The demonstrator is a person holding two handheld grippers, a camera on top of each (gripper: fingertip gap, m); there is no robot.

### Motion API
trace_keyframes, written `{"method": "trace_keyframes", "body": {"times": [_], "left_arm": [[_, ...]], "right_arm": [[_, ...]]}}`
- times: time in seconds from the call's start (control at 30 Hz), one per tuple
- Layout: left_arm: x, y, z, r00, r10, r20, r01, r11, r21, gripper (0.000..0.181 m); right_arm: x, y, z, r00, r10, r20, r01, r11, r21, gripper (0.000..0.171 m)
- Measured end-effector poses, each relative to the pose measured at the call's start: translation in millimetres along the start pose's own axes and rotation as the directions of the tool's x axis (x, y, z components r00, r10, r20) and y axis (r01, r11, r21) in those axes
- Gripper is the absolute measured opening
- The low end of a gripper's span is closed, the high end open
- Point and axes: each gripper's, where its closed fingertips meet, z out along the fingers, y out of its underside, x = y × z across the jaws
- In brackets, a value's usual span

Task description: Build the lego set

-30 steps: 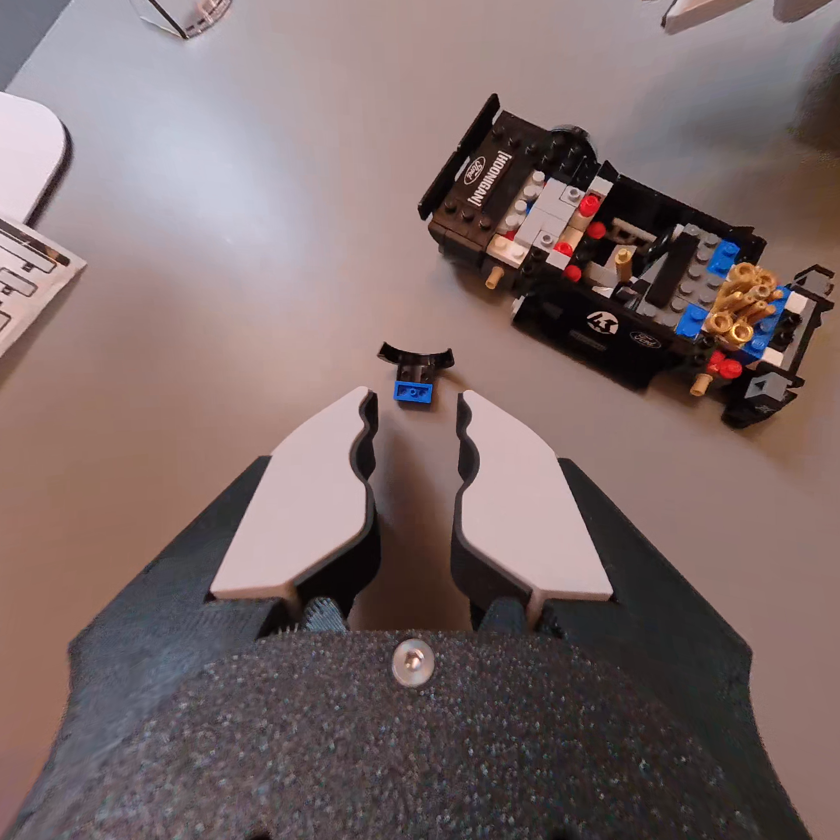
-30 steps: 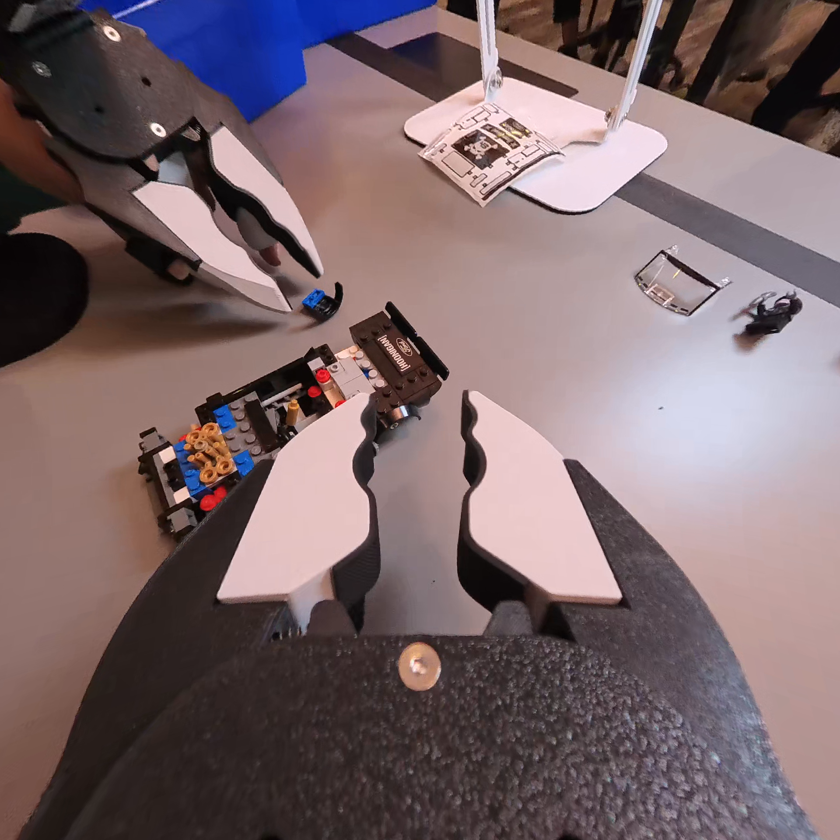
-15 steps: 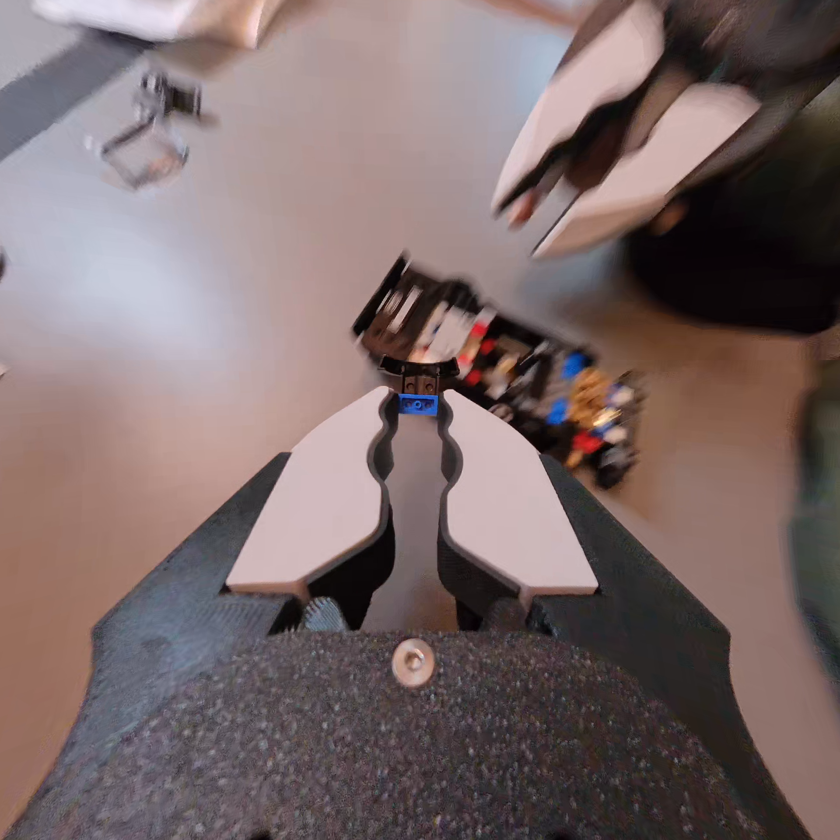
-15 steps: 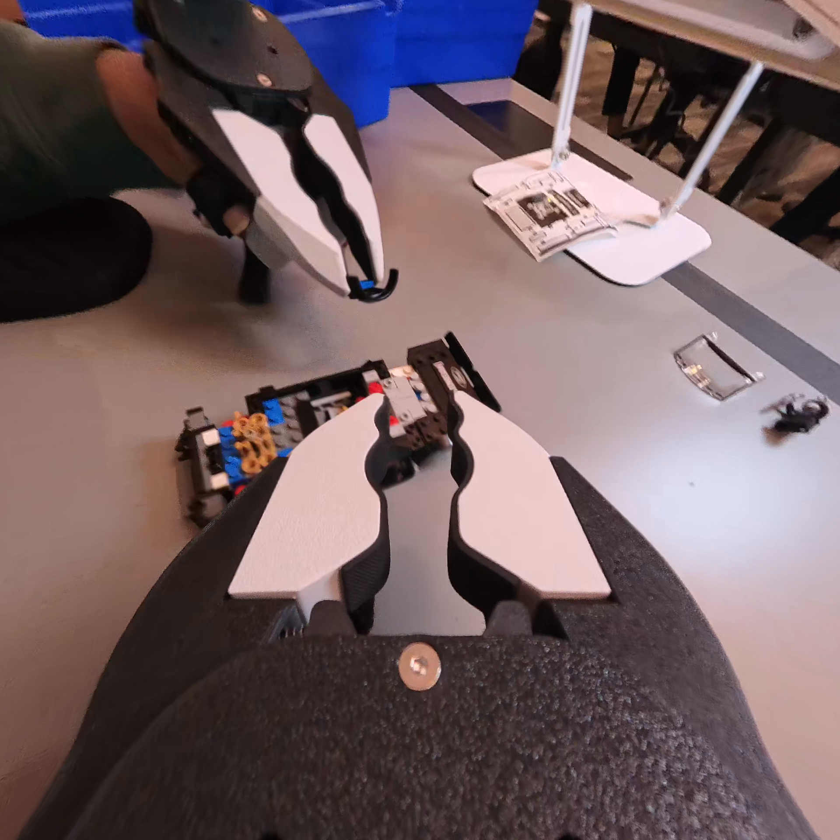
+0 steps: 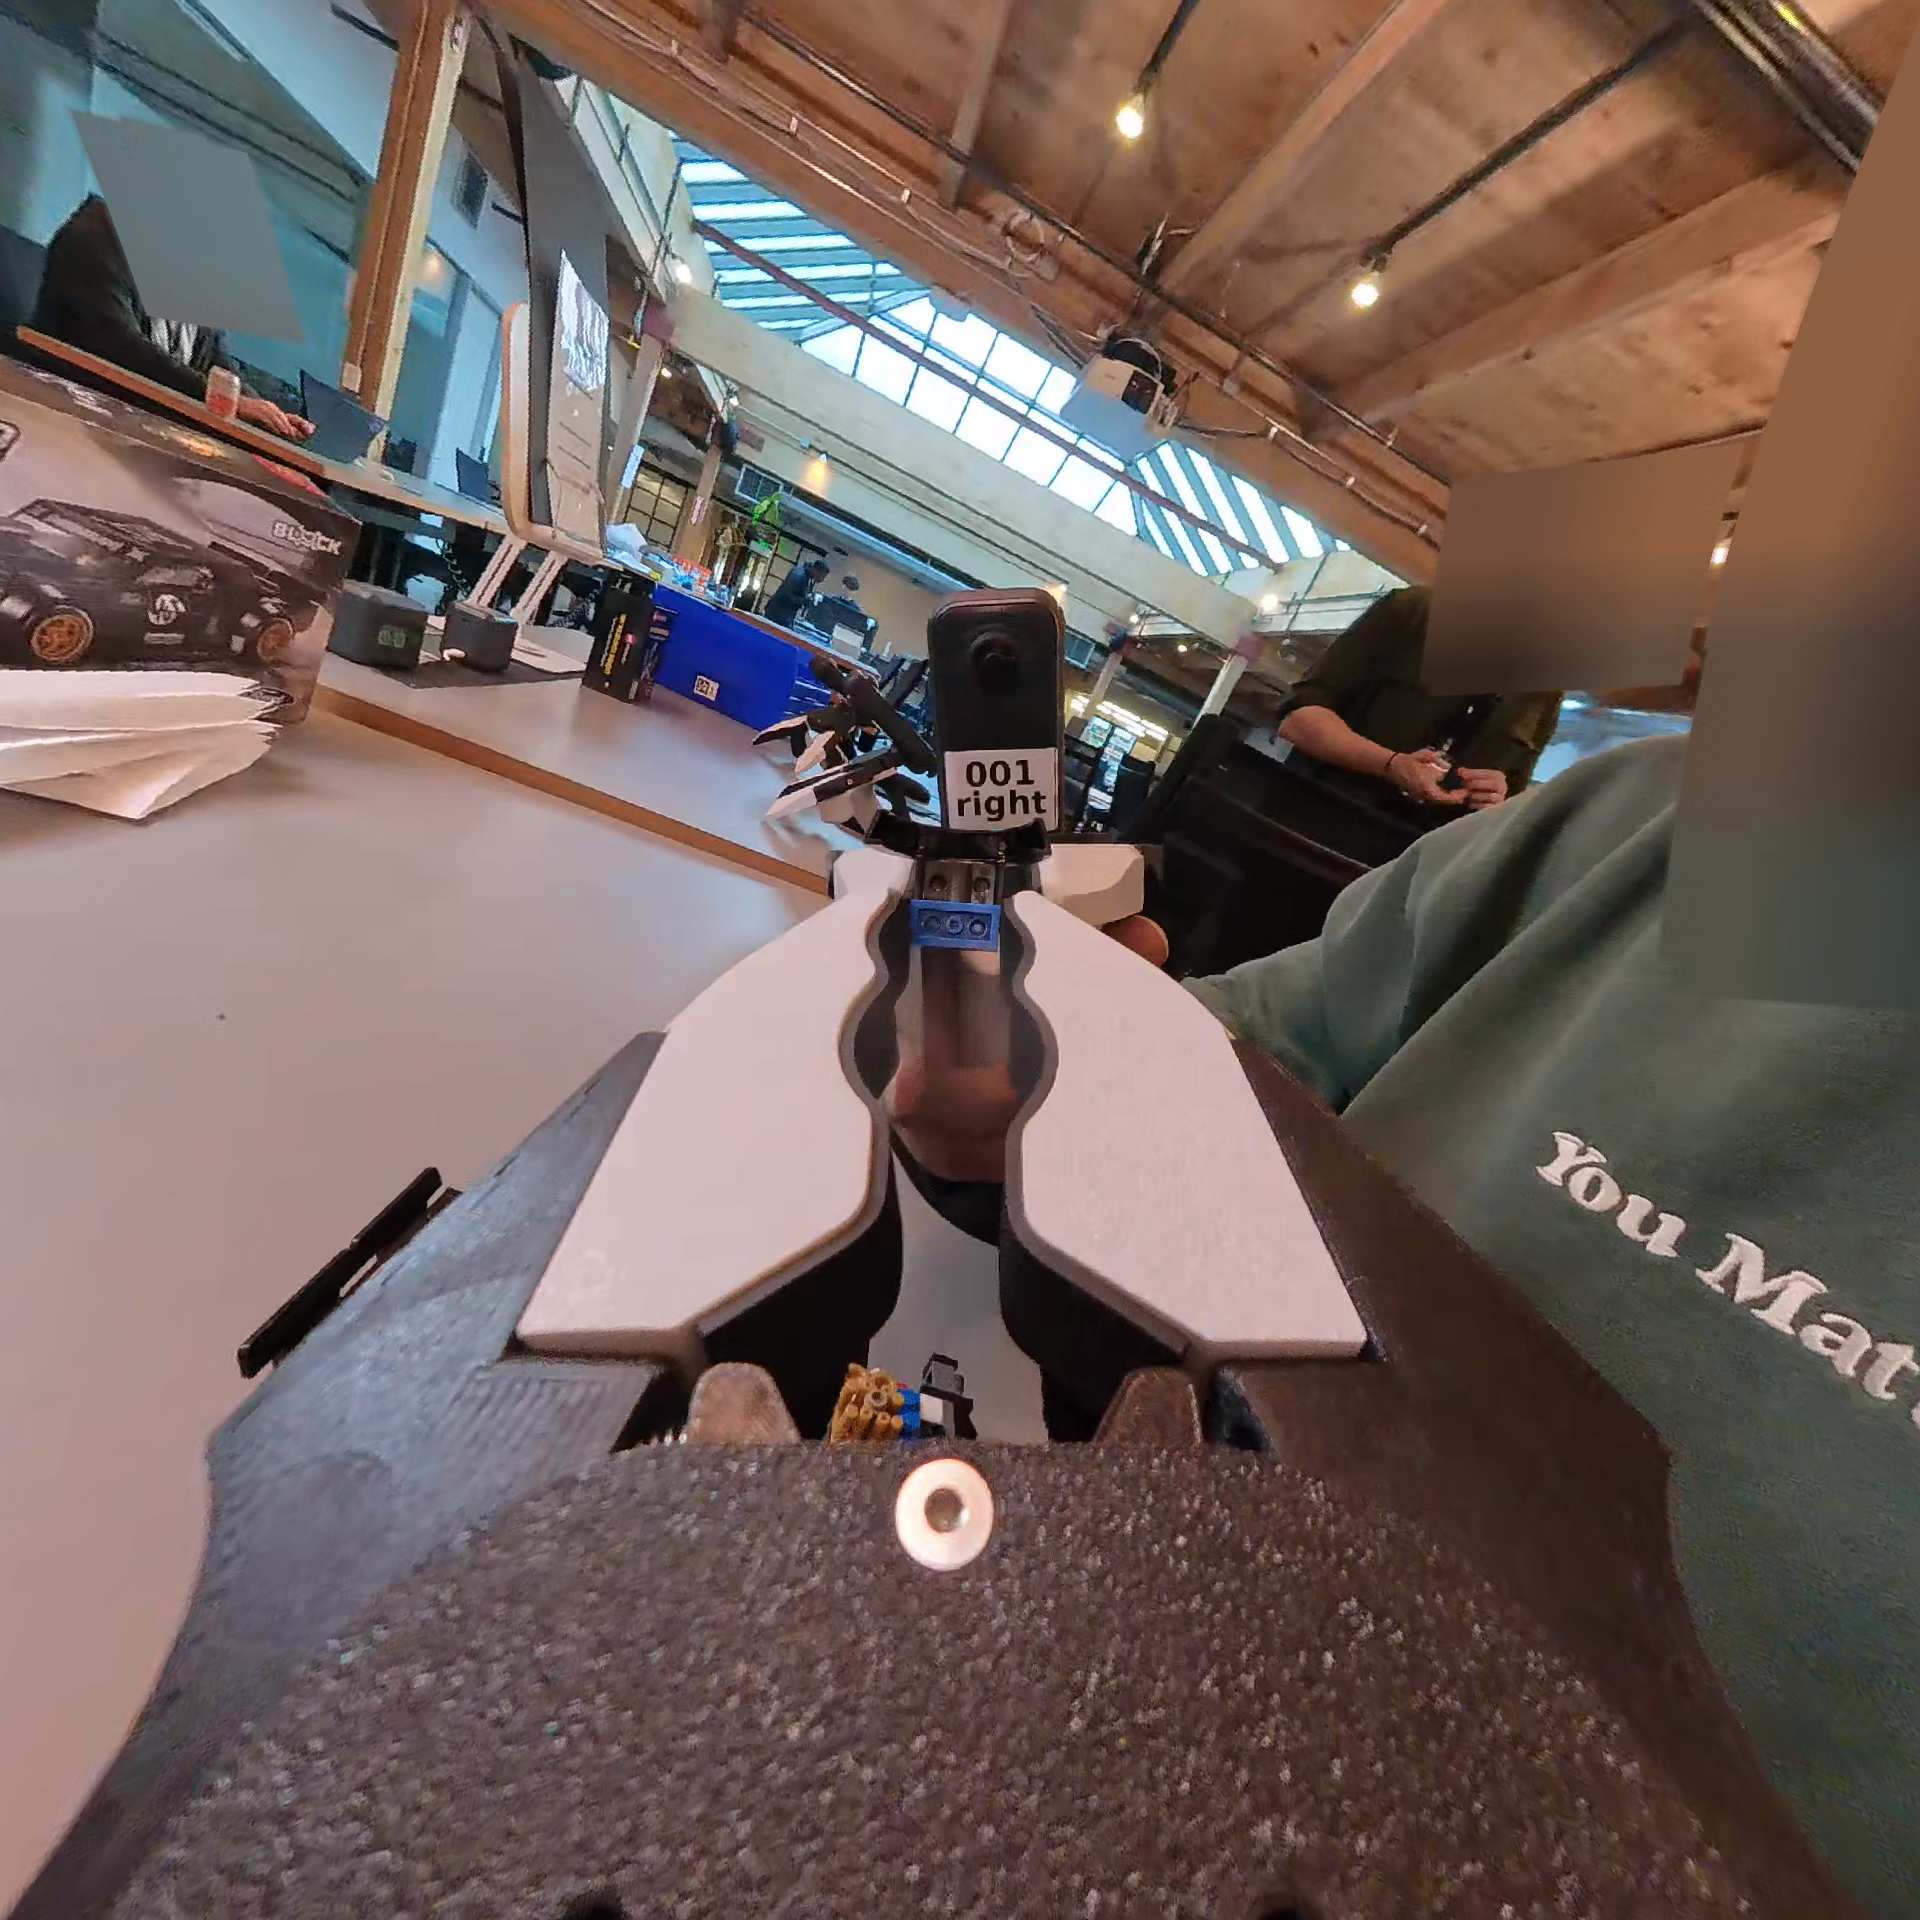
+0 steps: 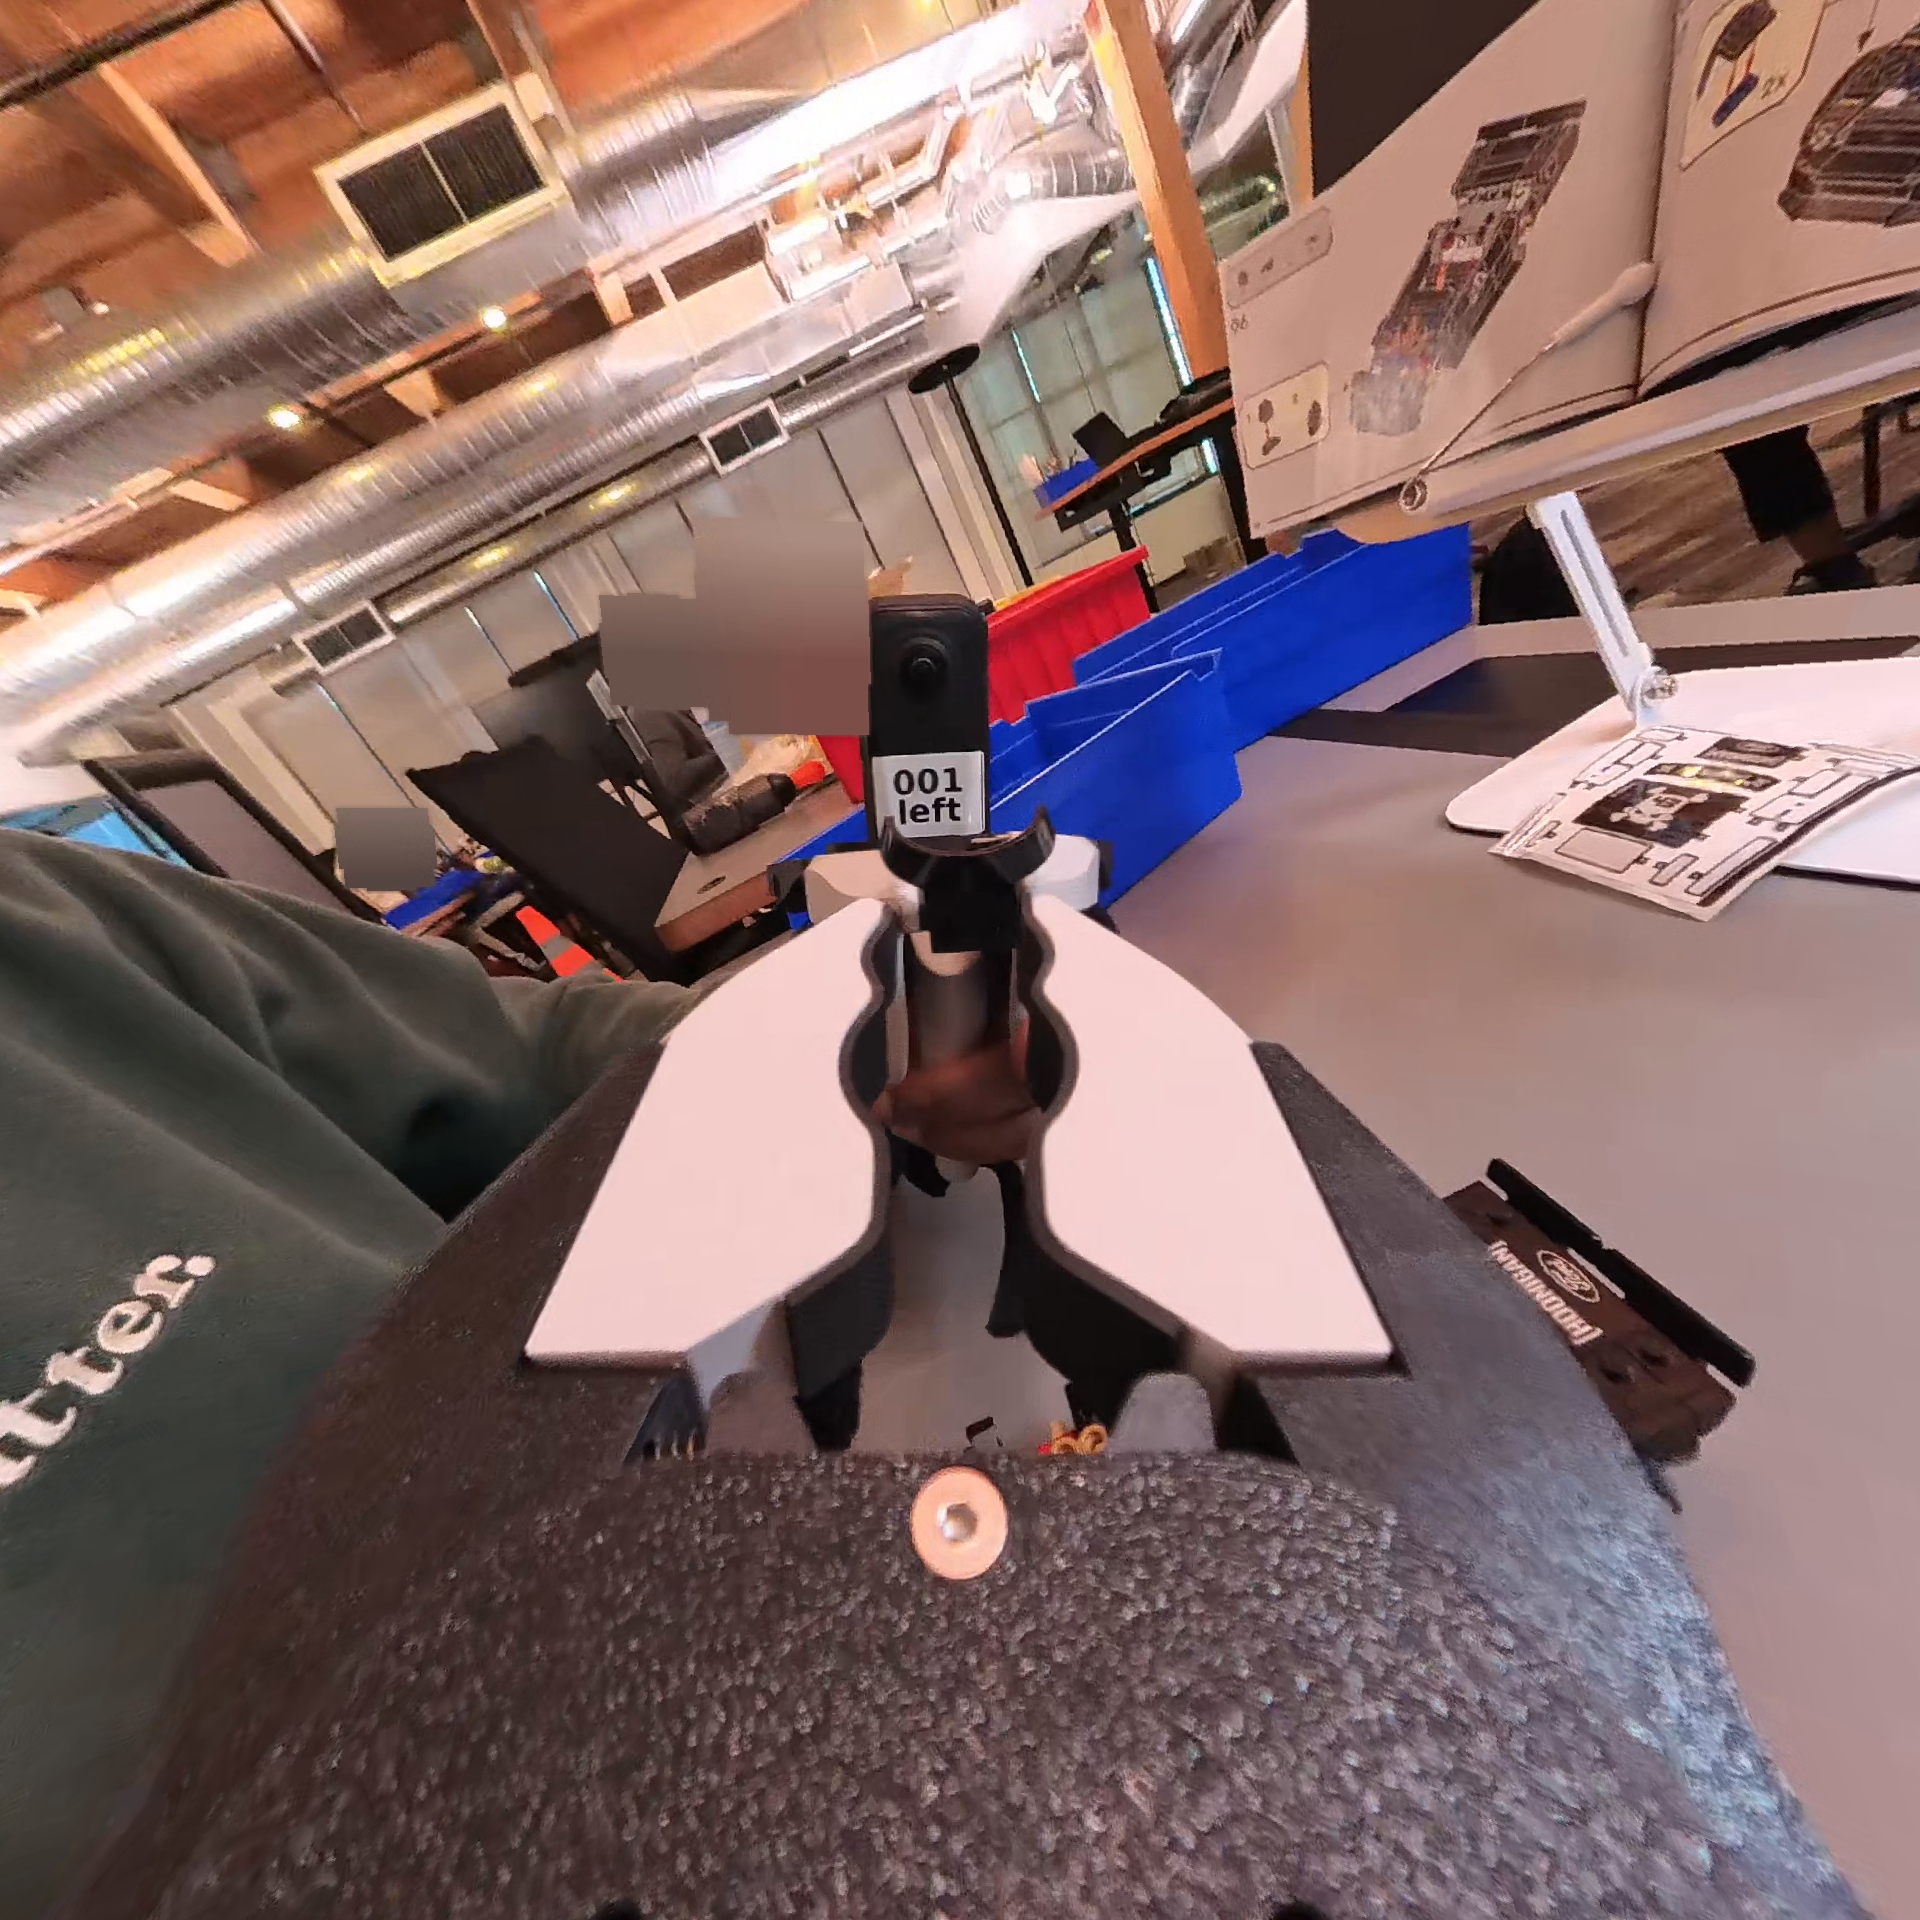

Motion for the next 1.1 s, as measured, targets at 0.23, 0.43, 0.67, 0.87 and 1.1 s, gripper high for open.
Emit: {"method": "trace_keyframes", "body": {"times": [0.23, 0.43, 0.67, 0.87, 1.1], "left_arm": [[10, -2, 3, 0.997, -0.045, -0.058, 0.047, 0.998, 0.036, 0.017], [12, 8, 6, 0.999, 0.000, -0.041, 0.000, 1.000, -0.008, 0.017], [9, 12, 5, 0.998, 0.053, -0.021, -0.054, 0.997, -0.053, 0.019], [-5, 6, -7, 0.984, 0.154, 0.093, -0.141, 0.981, -0.130, 0.028], [-23, 20, -4, 0.964, -0.158, 0.216, 0.200, 0.961, -0.189, 0.028]], "right_arm": [[-7, -6, -4, 0.997, 0.022, 0.072, -0.024, 0.999, 0.030, 0.016], [-9, -3, -4, 0.998, -0.047, 0.052, 0.048, 0.999, -0.005, 0.017], [-6, 0, -8, 0.995, -0.090, 0.043, 0.091, 0.995, -0.038, 0.016], [17, -2, -20, 0.950, -0.300, -0.086, 0.285, 0.946, -0.156, 0.016], [42, 34, -19, 0.736, -0.668, -0.111, 0.556, 0.688, -0.466, 0.016]]}}
